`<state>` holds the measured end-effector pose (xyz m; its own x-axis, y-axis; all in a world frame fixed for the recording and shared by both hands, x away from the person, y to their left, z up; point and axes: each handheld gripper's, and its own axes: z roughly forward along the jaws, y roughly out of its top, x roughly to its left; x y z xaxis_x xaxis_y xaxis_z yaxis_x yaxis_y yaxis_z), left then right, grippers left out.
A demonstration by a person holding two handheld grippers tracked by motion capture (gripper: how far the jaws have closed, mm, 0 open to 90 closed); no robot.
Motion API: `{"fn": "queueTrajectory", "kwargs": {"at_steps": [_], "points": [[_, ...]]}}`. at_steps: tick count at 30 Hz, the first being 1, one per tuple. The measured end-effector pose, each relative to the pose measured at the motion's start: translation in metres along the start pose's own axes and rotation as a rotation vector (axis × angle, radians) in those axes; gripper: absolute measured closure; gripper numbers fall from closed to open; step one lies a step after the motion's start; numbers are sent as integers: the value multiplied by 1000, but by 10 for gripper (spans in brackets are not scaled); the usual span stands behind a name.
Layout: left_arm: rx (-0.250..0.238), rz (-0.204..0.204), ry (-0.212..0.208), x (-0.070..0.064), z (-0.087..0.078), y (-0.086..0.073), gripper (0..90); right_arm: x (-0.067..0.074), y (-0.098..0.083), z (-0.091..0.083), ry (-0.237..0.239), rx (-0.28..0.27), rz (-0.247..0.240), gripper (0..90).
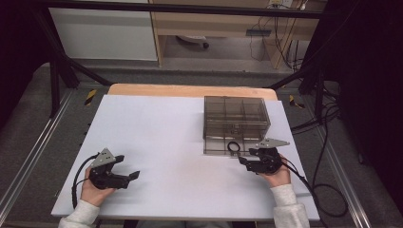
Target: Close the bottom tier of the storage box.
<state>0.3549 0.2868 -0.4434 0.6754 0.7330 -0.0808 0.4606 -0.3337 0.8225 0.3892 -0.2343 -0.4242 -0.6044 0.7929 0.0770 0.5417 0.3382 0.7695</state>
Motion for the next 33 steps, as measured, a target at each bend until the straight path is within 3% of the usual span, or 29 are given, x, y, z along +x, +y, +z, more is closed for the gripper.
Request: {"fn": "queueTrajectory", "kwargs": {"at_steps": [9,19,33], "points": [[1,0,1,0,0,0,68,1,-1,1,5,14,-4,608],[4,-2,2,1,1,0,68,-3,-4,4,1,24,9,737],[8,2,1,-1,2,0,69,-2,-5,5,-14,51,-5,843]]}}
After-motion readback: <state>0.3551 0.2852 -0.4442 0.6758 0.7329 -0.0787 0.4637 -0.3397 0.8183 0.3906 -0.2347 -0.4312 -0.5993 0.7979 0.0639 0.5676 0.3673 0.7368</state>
